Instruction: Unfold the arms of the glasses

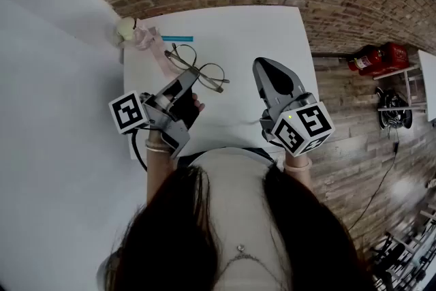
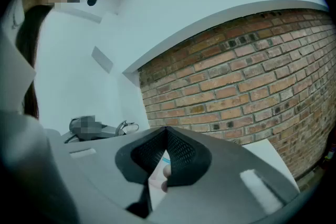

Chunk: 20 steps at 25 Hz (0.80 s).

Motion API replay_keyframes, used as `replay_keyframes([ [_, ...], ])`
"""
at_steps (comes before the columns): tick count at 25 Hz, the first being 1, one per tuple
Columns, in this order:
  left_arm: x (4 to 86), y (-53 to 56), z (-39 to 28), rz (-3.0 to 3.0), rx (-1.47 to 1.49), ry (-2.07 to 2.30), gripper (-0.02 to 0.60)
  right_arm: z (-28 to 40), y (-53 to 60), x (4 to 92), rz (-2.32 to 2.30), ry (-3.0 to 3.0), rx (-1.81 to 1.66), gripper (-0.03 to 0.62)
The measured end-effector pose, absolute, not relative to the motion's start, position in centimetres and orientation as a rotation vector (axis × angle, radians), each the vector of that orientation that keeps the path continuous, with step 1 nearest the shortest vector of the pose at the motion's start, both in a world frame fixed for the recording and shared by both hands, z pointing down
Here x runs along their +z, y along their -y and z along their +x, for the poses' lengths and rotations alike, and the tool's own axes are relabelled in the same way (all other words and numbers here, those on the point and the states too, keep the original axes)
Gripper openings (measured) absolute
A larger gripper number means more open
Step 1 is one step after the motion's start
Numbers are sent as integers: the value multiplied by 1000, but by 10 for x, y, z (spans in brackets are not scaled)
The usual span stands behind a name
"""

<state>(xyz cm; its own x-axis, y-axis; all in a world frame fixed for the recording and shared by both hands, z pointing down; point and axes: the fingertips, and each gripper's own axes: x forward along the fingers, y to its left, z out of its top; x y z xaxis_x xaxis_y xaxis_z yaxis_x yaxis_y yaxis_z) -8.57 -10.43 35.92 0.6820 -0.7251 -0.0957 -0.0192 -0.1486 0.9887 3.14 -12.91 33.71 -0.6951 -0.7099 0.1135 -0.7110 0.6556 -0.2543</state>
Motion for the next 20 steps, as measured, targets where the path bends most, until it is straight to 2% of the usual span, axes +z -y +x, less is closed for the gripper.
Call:
replay_keyframes([
  [20, 349, 105, -77, 1631, -686, 561, 20, 28, 113, 323, 1102, 2963, 458, 6],
])
